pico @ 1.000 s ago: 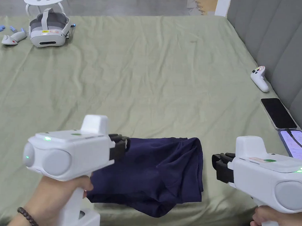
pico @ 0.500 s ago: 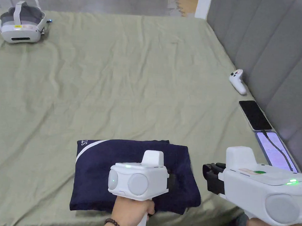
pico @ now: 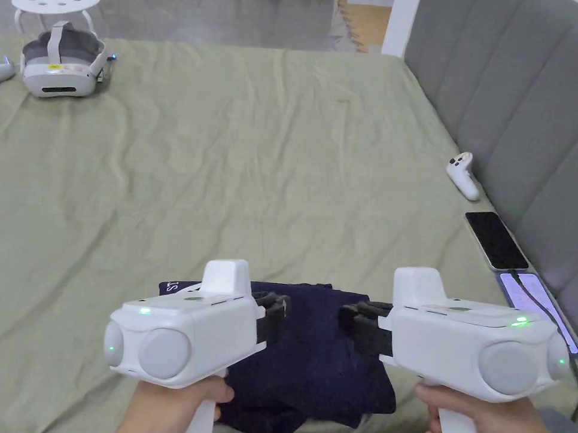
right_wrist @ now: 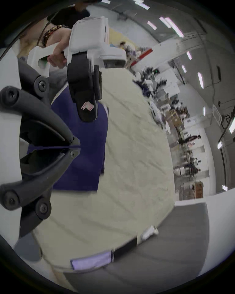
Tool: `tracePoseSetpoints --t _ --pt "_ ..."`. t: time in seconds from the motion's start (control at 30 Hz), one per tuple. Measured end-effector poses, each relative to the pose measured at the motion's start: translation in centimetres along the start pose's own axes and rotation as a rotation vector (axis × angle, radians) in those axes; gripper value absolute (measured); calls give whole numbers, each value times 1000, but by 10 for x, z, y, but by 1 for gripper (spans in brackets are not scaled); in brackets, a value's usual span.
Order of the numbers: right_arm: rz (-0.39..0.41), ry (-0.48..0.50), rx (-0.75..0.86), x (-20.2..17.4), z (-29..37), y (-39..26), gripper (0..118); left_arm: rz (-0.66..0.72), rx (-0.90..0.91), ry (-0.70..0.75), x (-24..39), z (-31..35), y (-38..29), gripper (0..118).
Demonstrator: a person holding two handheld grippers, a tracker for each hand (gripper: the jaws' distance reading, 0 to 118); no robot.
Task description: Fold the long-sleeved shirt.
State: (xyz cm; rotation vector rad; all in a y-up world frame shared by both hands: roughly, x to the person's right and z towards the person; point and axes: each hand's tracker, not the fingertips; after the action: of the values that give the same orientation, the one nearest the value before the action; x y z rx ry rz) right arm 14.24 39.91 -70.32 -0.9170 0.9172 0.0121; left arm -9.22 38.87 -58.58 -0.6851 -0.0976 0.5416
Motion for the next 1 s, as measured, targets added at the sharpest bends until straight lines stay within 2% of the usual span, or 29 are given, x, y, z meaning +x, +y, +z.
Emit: tracePoseSetpoints --t 0.03,0.1,0.33,0.37,0.4,0.43,0.47,0.5,0.53,0.6,0.77,0.87,0.93,1.0 --pt "-9 47 -6 -2 -13 1 1 8 11 5 -9 13 1 4" --pt "-15 62 -50 -1 -43 2 1 24 33 10 -26 37 1 4" --pt "-63 -13 -247 37 -110 -27 1 163 69 93 -81 79 -10 4" --pt "-104 18 -247 44 -110 -30 1 186 76 98 -90 83 -14 4" --pt "-189 62 -225 52 -108 -33 1 208 86 89 -101 85 -17 6" --pt "-241 79 -214 57 -106 -34 1 248 90 58 -110 88 -19 20" --pt "-250 79 -221 61 -106 -35 1 286 92 46 -119 89 -22 47" --pt "-217 58 -223 61 -105 -34 1 316 97 29 -127 89 -24 94" --pt "-198 42 -221 61 -105 -34 1 341 101 29 -124 87 -25 111" --pt "-198 50 -223 61 -106 -34 1 367 116 15 -135 77 -34 107" --pt "-196 37 -223 57 -108 -34 1 481 46 -18 -168 24 -51 107" --pt "-212 41 -217 59 -108 -35 1 600 9 -152 -177 2 -51 106" --pt "-221 42 -215 57 -106 -35 1 614 -13 -216 -175 -15 -52 106" --pt "-219 39 -214 56 -106 -35 1 519 23 -214 -159 -25 -52 106"
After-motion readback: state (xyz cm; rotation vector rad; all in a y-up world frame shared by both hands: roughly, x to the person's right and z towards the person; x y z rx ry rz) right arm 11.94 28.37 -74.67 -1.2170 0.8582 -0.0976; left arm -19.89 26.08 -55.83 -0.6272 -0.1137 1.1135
